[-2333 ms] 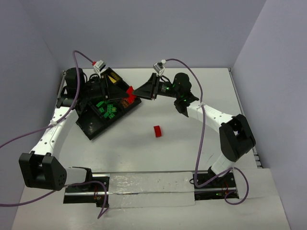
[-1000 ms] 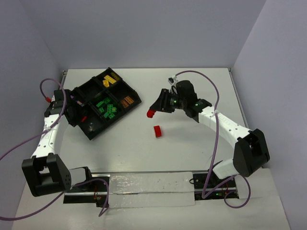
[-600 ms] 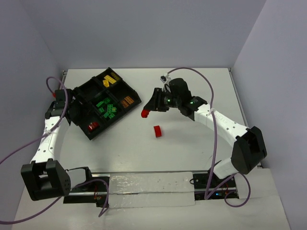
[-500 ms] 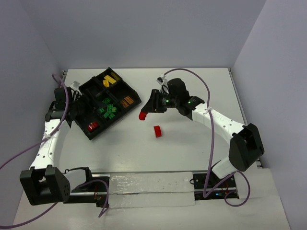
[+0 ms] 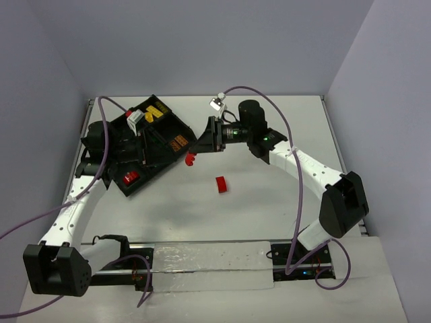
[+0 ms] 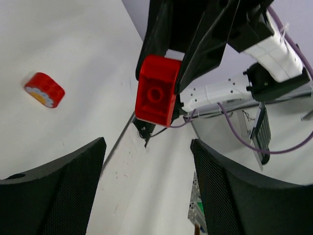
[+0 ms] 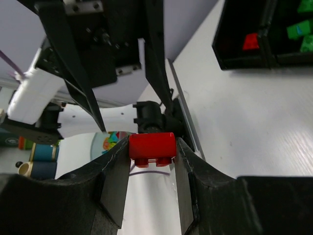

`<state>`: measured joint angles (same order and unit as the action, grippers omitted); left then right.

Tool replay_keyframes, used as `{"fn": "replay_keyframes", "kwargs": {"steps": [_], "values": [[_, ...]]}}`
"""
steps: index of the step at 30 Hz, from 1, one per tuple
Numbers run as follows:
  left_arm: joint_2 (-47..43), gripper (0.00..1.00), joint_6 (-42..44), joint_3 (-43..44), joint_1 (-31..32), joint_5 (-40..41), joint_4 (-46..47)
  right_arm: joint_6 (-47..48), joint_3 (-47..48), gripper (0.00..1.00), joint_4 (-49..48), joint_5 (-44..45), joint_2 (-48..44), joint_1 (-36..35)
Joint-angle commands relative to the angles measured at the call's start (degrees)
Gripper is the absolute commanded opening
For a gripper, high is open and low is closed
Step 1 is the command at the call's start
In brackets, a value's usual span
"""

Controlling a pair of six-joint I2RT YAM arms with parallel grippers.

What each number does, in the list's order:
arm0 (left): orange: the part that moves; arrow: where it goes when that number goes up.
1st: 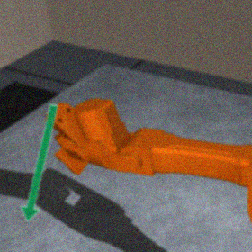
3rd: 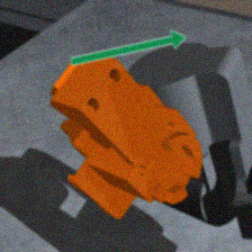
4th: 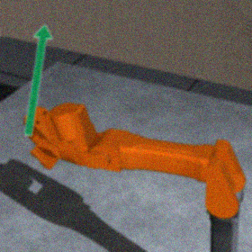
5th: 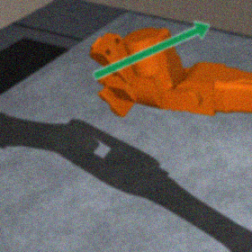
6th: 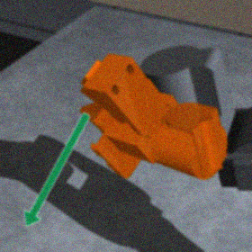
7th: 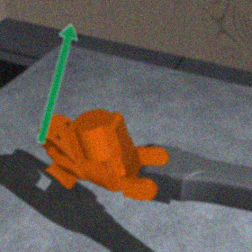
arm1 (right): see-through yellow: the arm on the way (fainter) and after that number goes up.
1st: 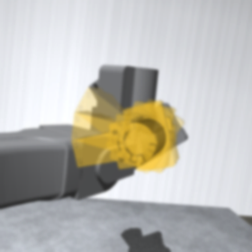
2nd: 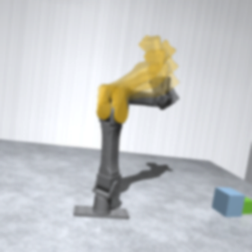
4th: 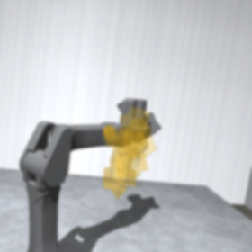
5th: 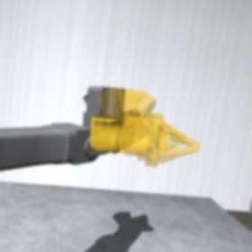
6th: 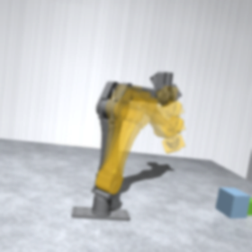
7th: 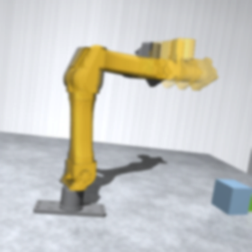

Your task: Sort the legos into containers by color

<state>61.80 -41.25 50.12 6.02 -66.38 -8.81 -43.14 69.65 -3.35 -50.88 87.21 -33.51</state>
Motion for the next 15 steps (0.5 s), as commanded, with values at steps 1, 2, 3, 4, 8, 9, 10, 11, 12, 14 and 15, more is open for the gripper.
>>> {"fn": "replay_keyframes", "kwargs": {"steps": [1,2,3,4,8,9,10,11,12,14,15], "values": [[0.64,0.79,2.57,3.06,2.41,-4.85,2.22,-2.98,4.67,0.0,-4.99,-2.03,1.48,-0.82],[0.51,0.78,0.89,2.36,2.48,-5.44,4.25,-3.74,4.61,0.0,-6.08,-1.98,1.59,-0.89],[0.34,0.78,-1.35,1.75,2.59,-5.94,6.49,-4.74,4.45,0.0,-7.53,-2.03,1.65,-0.94],[0.4,0.78,-2.0,1.45,2.71,-6.01,7.66,-5.44,4.33,0.0,-8.47,-2.21,1.82,-0.94],[1.67,0.78,-2.34,1.8,3.16,-5.54,8.23,-6.19,5.12,0.0,-9.3,-3.09,2.56,-1.57],[2.18,0.77,-2.55,2.04,3.28,-5.26,8.77,-5.5,5.74,0.0,-8.37,-3.01,2.78,-2.01],[2.64,0.76,-3.0,2.09,3.46,-5.0,9.78,-4.58,6.49,0.0,-7.08,-2.87,3.04,-2.43],[2.91,0.76,-3.71,2.09,3.65,-4.63,10.64,-3.95,6.98,0.0,-6.14,-2.75,3.41,-2.84],[3.18,0.75,-4.37,2.1,3.85,-4.24,11.44,-3.39,7.42,0.0,-5.37,-2.69,3.77,-3.23],[3.75,0.72,-5.32,2.1,4.25,-3.51,12.62,-3.84,7.43,0.0,-6.46,-3.32,4.09,-3.79],[3.91,0.71,-6.0,2.02,4.41,-3.42,13.41,-3.88,7.58,0.0,-6.5,-3.28,4.26,-4.06]]}}
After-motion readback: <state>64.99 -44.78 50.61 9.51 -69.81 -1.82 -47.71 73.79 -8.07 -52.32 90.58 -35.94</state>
